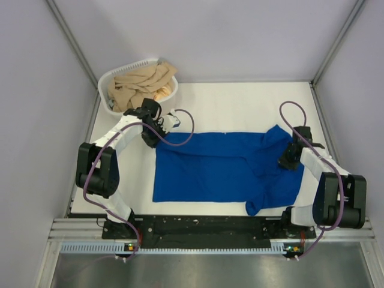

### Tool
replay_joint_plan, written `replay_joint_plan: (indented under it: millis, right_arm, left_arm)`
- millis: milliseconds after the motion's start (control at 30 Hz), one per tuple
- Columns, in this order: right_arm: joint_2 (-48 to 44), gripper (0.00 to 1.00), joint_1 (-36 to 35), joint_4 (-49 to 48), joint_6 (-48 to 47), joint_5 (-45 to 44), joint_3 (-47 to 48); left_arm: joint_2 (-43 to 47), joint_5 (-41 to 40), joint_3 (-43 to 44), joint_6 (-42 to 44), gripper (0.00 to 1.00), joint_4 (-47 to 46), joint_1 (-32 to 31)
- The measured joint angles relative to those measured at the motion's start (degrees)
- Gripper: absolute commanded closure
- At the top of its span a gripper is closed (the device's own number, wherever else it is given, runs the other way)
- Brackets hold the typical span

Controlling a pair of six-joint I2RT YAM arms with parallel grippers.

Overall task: Fold and stack the t-shirts
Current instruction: Fold the flattened tshirt in 1/3 of the way

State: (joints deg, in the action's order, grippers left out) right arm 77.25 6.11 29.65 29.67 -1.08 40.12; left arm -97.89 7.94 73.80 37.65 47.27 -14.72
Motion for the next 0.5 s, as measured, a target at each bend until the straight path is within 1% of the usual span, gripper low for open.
replay_joint_plan:
  millis: [133, 200, 400, 500]
  right_arm:
    - [0.0, 1.00, 0.3, 0.4, -0.2, -1.4, 0.8]
    - [0.0, 1.00, 0.9, 1.4, -0.8, -2.1, 2.8]
    - [0.1, 1.00, 2.1, 2.4, -3.3, -2.8, 16.6]
    - [0.0, 1.00, 3.0, 2.4, -4.6, -2.9, 21.9]
  left_arm:
    - [0.0, 0.0, 0.6, 0.0, 1.00, 0.5, 0.0]
    - [0.0, 0.0, 1.7, 0.0, 1.00, 1.1, 0.0]
    - [0.0, -0.3, 7.0, 0.0, 1.00, 1.2, 0.0]
    - [0.0, -1.4, 9.1, -0.2, 1.00, 0.3, 0.0]
